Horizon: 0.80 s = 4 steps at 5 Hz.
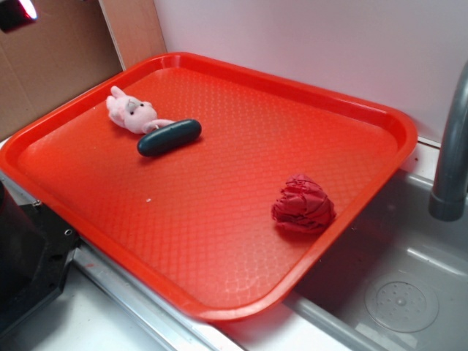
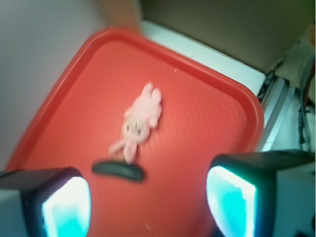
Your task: Grab the pink bunny.
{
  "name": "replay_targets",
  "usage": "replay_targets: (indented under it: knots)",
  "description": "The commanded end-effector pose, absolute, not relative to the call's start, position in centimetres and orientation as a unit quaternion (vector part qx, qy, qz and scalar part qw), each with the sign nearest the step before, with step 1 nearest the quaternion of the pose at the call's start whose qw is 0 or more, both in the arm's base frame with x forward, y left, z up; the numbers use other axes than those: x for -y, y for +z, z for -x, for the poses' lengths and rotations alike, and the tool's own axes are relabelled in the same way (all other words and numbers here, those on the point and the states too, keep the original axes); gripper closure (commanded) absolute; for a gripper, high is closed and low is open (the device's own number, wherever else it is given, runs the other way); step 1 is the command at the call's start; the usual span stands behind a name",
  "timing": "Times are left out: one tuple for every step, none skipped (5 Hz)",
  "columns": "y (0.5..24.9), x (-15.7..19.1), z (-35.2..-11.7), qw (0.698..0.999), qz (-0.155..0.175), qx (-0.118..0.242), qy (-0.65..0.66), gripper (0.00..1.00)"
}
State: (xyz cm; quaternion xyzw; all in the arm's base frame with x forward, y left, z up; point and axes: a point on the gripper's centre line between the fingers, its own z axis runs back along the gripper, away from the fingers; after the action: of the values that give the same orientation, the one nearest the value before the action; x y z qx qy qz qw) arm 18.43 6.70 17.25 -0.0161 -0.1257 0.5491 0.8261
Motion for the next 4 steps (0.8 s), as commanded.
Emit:
replay_targets:
  knots:
    - [12.9,-10.7,-19.6,0.721,0.006,0.139,0.678,0.0]
    - [9.8,-11.1,-20.2,0.703,-0.02,0.148,0.696,0.0]
    - [6.7,-12.0,-21.4,0.699,-0.028,0.133,0.702,0.0]
    - [4.2,-11.3,-22.0,0.714,-0.036,0.12,0.688,0.0]
